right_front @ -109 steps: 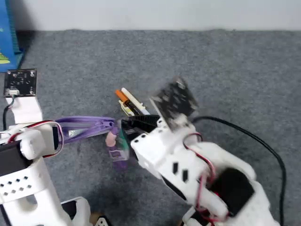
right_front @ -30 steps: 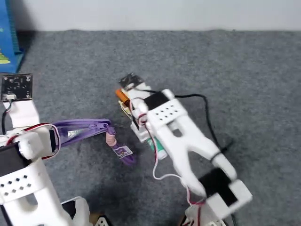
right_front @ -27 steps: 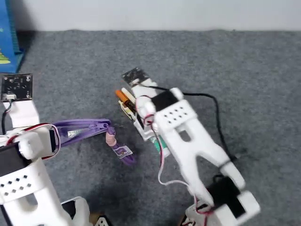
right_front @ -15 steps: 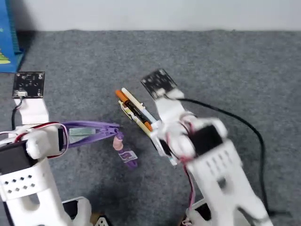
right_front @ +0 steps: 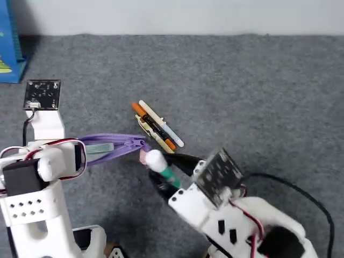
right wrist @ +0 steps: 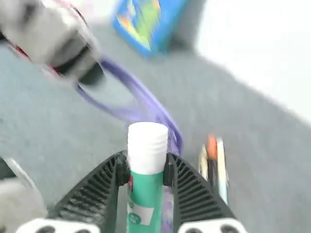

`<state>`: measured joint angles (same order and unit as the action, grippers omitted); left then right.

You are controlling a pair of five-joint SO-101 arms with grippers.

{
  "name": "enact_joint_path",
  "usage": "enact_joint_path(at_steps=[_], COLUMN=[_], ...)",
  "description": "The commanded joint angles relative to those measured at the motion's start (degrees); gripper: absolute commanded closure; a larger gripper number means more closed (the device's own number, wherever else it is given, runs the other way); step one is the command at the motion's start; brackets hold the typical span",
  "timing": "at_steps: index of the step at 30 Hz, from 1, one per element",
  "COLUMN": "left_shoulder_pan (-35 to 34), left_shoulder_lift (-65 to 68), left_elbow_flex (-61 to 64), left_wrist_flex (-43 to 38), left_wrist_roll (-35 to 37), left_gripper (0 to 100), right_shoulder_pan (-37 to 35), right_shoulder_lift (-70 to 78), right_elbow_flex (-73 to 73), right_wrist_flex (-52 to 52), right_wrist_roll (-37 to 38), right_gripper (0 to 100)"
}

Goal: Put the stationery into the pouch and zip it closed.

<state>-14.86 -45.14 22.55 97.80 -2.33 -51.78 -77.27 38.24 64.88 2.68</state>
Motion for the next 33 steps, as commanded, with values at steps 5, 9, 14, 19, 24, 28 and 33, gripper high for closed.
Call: enact_joint_path(at_steps=[5, 9, 14, 19, 24, 28, 33], left_shoulder_pan=[0.8, 0.8, 0.8, 0.8, 0.8, 0.8, 0.8], left_shoulder_lift=[0.5, 0.5, 0.5, 0.5, 0.5, 0.5, 0.5], left_elbow_flex=[-1.7, -1.6, -1.6, -1.6, -1.5, -1.5, -1.5], left_wrist_flex=[0.1, 0.1, 0.1, 0.1, 0.1, 0.1, 0.1], left_wrist_roll=[0.5, 0.5, 0.5, 0.5, 0.4, 0.4, 0.4], left_gripper=[99, 99, 99, 99, 99, 99, 99], right_shoulder_pan=[-7.4, -8.5, -8.4, -7.5, -4.8, -2.9, -2.5], right_shoulder_lift=[-1.2, -1.0, 2.8, 12.0, 20.6, 23.7, 24.0], right_elbow_flex=[11.8, 17.8, 19.7, 19.8, 21.1, 26.8, 31.7], right_wrist_flex=[-28.4, -44.8, -57.4, -68.8, -78.6, -87.0, -88.9], right_wrist_roll=[0.6, 0.6, 0.6, 0.6, 0.6, 0.6, 0.7], right_gripper=[99.1, 99.1, 99.1, 99.1, 99.1, 99.1, 98.2])
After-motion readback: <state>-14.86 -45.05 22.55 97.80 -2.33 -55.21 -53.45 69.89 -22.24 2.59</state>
